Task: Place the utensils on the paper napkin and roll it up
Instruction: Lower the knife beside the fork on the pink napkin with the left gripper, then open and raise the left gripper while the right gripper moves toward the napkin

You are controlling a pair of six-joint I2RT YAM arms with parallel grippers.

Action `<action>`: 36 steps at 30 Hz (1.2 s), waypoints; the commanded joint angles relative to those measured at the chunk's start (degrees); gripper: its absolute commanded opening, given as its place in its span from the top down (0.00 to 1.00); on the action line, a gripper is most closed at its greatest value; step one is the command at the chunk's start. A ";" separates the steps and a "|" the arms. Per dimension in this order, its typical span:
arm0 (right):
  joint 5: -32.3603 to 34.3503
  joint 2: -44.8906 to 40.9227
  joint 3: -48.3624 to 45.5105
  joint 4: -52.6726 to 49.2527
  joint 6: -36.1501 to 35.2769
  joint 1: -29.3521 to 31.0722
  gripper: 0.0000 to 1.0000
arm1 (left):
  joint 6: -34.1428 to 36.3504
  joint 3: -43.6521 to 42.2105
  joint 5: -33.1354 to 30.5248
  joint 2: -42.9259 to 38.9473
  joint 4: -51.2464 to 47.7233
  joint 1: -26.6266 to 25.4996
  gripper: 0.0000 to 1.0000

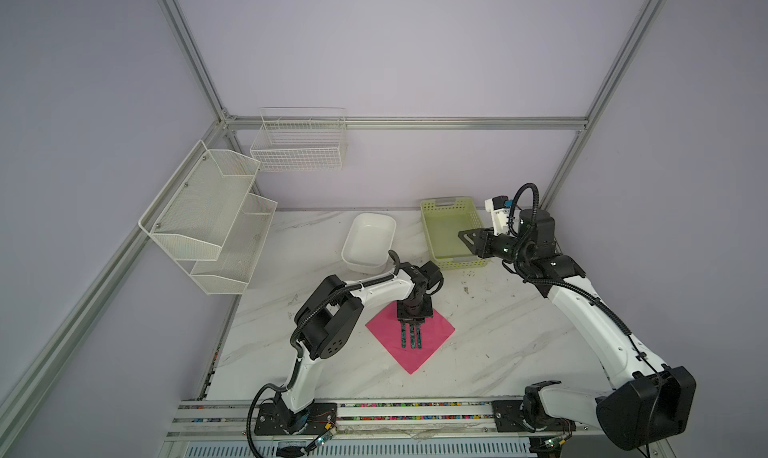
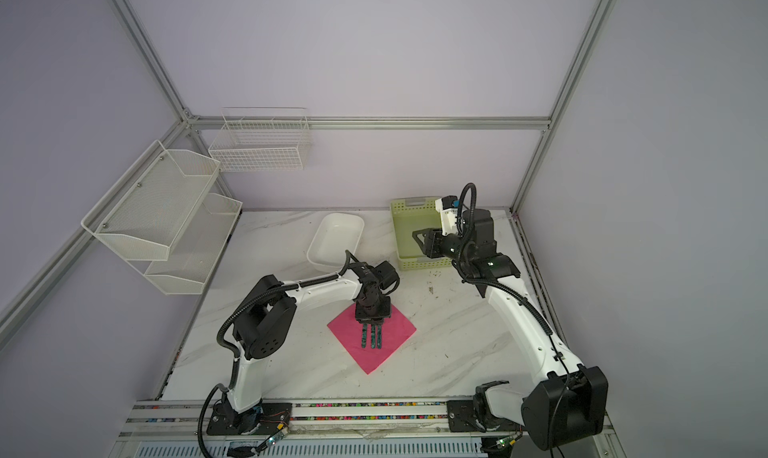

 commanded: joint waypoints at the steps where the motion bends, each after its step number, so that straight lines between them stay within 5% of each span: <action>1: 0.68 -1.36 2.07 -0.37 -1.06 0.38 0.60 | -0.56 4.47 -1.16 -0.10 -0.75 -0.20 0.99; 22: 1.47 -1.56 2.47 -0.95 -1.78 0.59 0.60 | -0.56 5.42 -1.69 -0.04 -1.19 -0.20 0.80; 36: 1.61 -1.75 2.41 -1.13 -1.93 0.75 0.60 | -0.73 5.89 -1.94 -0.70 -1.54 -0.20 0.76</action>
